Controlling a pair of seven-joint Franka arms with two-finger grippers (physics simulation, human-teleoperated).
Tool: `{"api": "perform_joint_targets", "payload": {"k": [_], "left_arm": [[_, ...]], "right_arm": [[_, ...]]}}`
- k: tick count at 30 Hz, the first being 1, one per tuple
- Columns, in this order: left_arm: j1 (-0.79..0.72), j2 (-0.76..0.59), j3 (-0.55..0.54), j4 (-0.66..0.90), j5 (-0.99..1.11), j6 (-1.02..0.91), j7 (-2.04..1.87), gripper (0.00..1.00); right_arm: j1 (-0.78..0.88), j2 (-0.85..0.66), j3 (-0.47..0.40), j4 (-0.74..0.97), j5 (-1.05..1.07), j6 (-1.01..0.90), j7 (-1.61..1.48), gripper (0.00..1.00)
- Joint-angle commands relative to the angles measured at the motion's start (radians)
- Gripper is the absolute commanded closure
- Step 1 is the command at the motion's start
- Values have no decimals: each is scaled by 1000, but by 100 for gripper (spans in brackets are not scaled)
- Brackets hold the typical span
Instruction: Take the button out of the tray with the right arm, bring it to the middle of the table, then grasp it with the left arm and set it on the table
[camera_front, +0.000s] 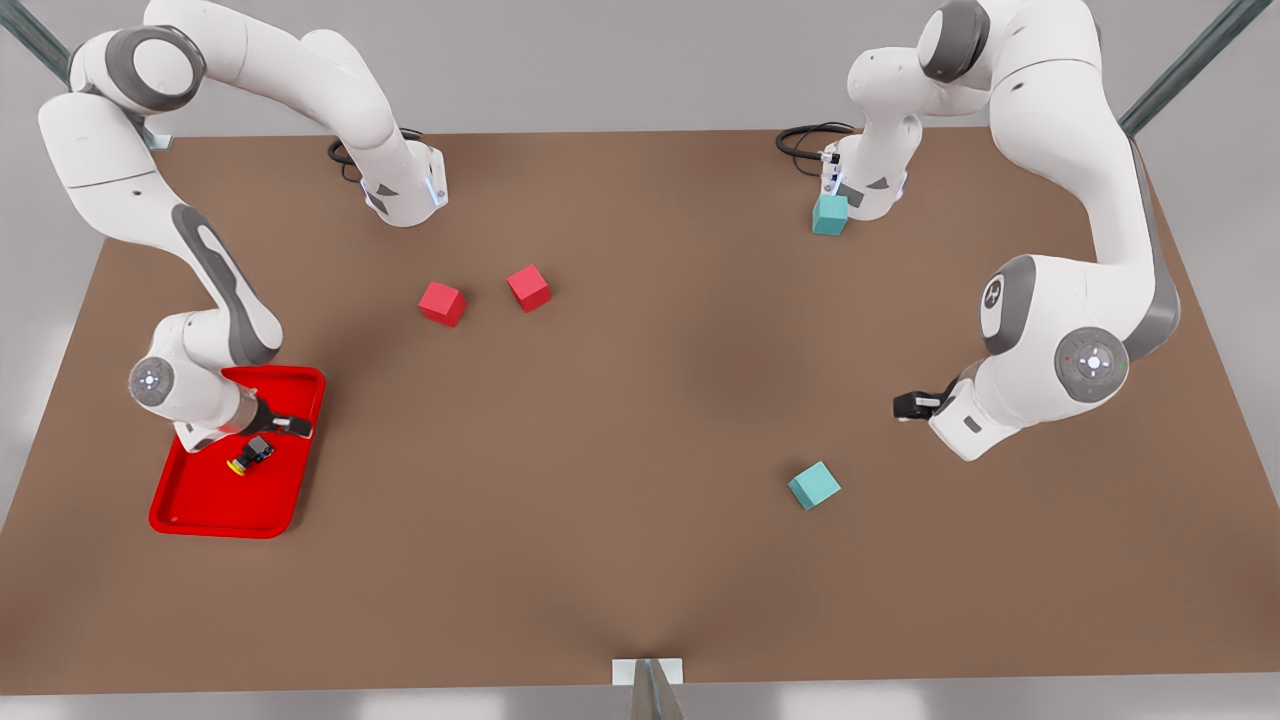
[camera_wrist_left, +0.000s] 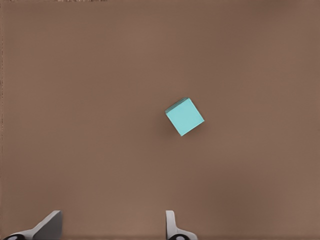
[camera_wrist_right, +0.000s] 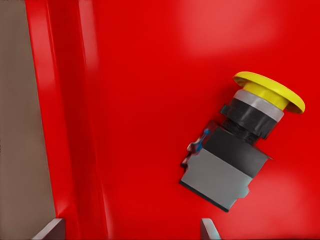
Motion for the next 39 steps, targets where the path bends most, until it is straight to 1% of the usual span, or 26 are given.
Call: {"api": "perform_joint_targets", "payload": {"k": [1,3,8,18,27,28,29,32,39], "left_arm": [[-5,0,1,1,11,0,36,0],[-11,0,-1,1,50,0,110,0],[-12,5,-4,1,50,4,110,0],[-12,11,-4,1,50,7,110,0],[-12,15,-4,1,48,7,108,0],[-12,15,-4,1,48,7,110,0],[-12,14,-4,1,50,7,110,0],[-12,12,-4,1,48,5,110,0],[-12,12,-4,1,48,7,110,0]], "right_arm": [[0,4,1,4,1,22,693,0],[-3,3,-2,7,-5,24,699,0],[-7,0,-8,36,-16,22,699,0],[-20,24,-13,34,-123,4,674,0],[-13,53,-27,28,-170,4,677,0],[-13,53,-27,28,-169,4,679,11],[-13,53,-27,27,-169,4,677,20],[-11,53,-27,27,-169,4,677,23],[16,52,-23,57,-167,7,682,23]]}}
